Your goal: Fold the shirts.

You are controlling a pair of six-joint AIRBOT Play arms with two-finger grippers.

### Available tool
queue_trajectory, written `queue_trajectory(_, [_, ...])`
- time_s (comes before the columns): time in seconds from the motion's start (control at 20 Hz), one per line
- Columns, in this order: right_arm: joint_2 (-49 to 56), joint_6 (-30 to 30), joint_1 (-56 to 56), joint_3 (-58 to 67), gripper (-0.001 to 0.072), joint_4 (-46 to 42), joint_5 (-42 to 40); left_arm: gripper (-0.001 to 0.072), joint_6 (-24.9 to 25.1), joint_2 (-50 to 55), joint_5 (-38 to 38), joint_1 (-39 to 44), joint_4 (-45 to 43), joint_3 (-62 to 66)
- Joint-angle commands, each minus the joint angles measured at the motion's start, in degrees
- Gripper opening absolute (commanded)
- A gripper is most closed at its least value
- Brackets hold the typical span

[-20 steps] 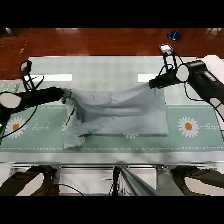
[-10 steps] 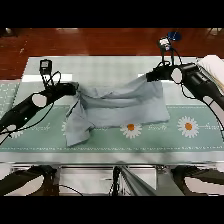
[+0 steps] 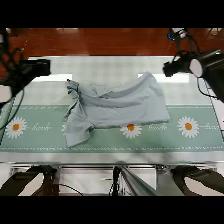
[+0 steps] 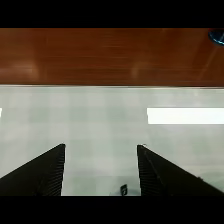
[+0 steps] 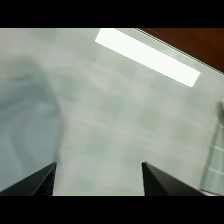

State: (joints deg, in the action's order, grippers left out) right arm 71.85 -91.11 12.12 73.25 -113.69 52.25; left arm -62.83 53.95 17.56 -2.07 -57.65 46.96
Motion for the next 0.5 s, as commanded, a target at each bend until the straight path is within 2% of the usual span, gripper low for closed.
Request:
queue_trajectory(0.0, [-4.94, -1.73, -4.33, 1.11, 0.0591, -10.54, 18.21, 0.0551, -7.8, -7.19, 33.18, -14.6, -4.83, 1.33])
queue_trajectory(0.05, [-4.83, -1.62, -7.45, 0.85, 0.0591, -8.61, 20.55, 0.0552, -9.73, -7.15, 42.47, -19.34, -7.56, 0.22])
queue_trajectory(0.1, [-4.72, -0.28, -10.71, -0.07, 0.0571, -5.22, 20.81, 0.0552, -8.74, -7.15, 47.95, -23.85, -8.57, -1.92])
queue_trajectory(0.15, [-4.42, 2.34, -14.27, -1.46, 0.0508, -0.15, 20.44, 0.0552, -7.54, -7.21, 49.42, -27.15, -8.02, -4.46])
queue_trajectory(0.2, [-3.98, 4.66, -17.51, -3.17, 0.0508, 5.01, 20.11, 0.0552, -6.67, -7.23, 47.5, -29.55, -4.0, -7.93])
queue_trajectory(0.3, [-2.62, 9.64, -23.85, -7.06, 0.0511, 17.2, 20.09, 0.0566, -0.87, -6.12, 45.27, -31.32, 6.62, -13.79])
queue_trajectory(0.4, [-1.66, 12.92, -28.17, -10.82, 0.0512, 26.49, 19.74, 0.0698, 0.26, -2.86, 45.24, -30.84, 9.09, -17.2])
queue_trajectory(0.45, [-1.36, 14.45, -29.4, -12.31, 0.0512, 29.16, 19.43, 0.0698, 1.25, -0.7, 45.99, -30.18, 9.07, -17.7])
